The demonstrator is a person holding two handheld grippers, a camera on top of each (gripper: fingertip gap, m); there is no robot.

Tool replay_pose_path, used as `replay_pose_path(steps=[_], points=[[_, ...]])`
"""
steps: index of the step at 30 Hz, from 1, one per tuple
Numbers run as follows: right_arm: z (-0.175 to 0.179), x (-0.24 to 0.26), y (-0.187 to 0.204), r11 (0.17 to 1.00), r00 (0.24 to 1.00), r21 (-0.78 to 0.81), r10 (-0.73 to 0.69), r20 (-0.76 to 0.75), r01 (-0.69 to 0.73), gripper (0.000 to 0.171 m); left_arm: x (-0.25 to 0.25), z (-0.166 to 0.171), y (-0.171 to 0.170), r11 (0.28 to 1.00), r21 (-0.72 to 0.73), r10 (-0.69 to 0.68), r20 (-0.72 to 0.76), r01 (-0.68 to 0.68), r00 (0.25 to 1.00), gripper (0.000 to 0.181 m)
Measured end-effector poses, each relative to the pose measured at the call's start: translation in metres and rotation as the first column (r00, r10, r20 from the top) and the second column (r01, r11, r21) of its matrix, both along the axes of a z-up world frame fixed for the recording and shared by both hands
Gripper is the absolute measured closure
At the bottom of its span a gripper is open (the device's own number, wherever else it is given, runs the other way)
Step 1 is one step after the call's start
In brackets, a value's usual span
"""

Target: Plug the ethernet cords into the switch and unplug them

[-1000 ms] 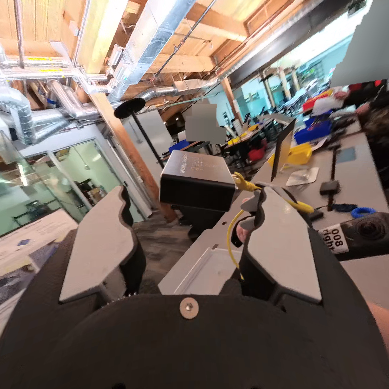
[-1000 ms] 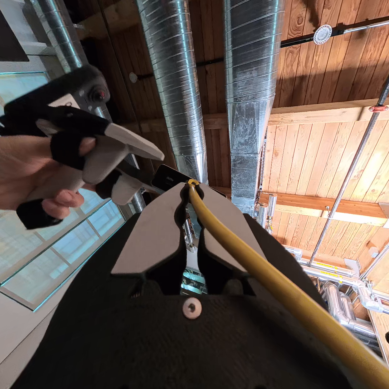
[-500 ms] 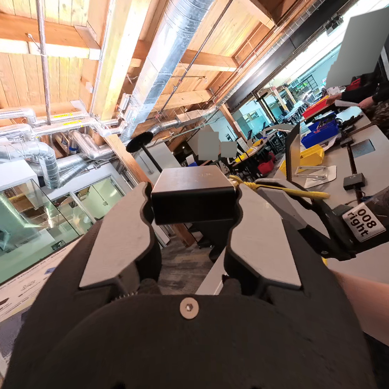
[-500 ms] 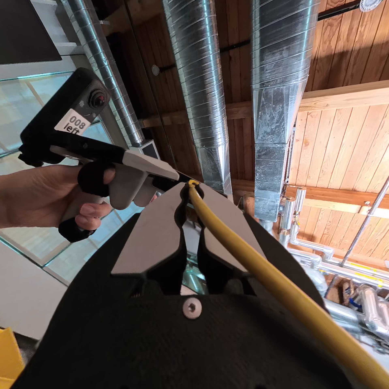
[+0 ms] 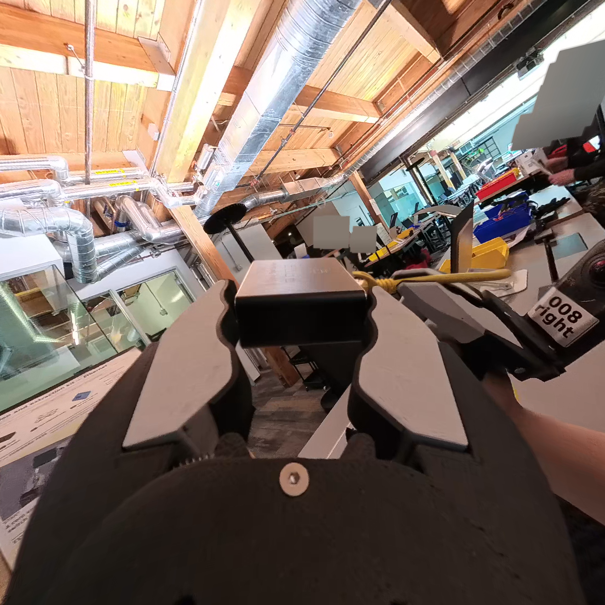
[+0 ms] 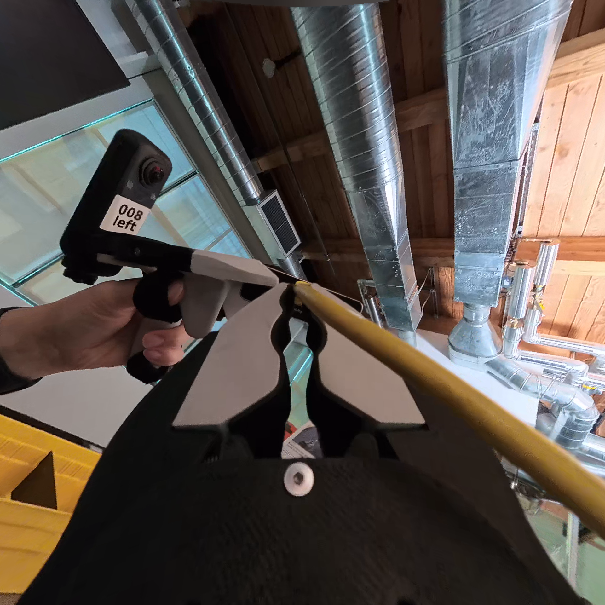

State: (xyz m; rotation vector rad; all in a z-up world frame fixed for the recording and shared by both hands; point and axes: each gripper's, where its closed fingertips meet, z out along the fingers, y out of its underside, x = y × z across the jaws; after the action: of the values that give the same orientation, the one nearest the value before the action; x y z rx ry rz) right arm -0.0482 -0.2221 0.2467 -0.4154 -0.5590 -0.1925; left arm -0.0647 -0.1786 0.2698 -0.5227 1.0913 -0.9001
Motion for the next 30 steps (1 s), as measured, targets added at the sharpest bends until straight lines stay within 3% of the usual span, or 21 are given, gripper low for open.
replay_pose_path(steps=[1, 9, 16, 24, 30], points=[[-0.001, 0.0, 0.002, 1.0, 1.0, -0.002, 0.007, -0.008, -0.007, 0.164, 0.0, 0.0, 0.001, 1.0, 0.001, 0.003, -0.002, -0.003, 1.0, 0.107], [-0.003, -0.002, 0.005, 0.999, 0.999, -0.005, 0.036, -0.034, -0.036, 0.164, -0.001, -0.004, 0.006, 0.996, -0.078, -0.033, 0.006, 0.034, 0.999, 0.107], [-0.001, -0.003, 0.004, 0.999, 0.999, -0.025, 0.022, -0.031, -0.023, 0.164, 0.009, -0.02, 0.014, 0.94, -0.291, -0.169, 0.048, 0.176, 0.984, 0.106], [0.001, -0.003, 0.031, 0.969, 0.997, -0.245, 0.021, -0.072, -0.038, 0.164, -0.016, -0.002, 0.024, 0.991, -0.105, 0.104, 0.256, -0.079, 0.961, 0.107], [-0.002, -0.017, 0.038, 0.92, 0.985, -0.355, 0.134, -0.108, -0.164, 0.164, -0.037, -0.001, 0.021, 0.986, -0.064, 0.165, 0.338, -0.153, 0.926, 0.107]])
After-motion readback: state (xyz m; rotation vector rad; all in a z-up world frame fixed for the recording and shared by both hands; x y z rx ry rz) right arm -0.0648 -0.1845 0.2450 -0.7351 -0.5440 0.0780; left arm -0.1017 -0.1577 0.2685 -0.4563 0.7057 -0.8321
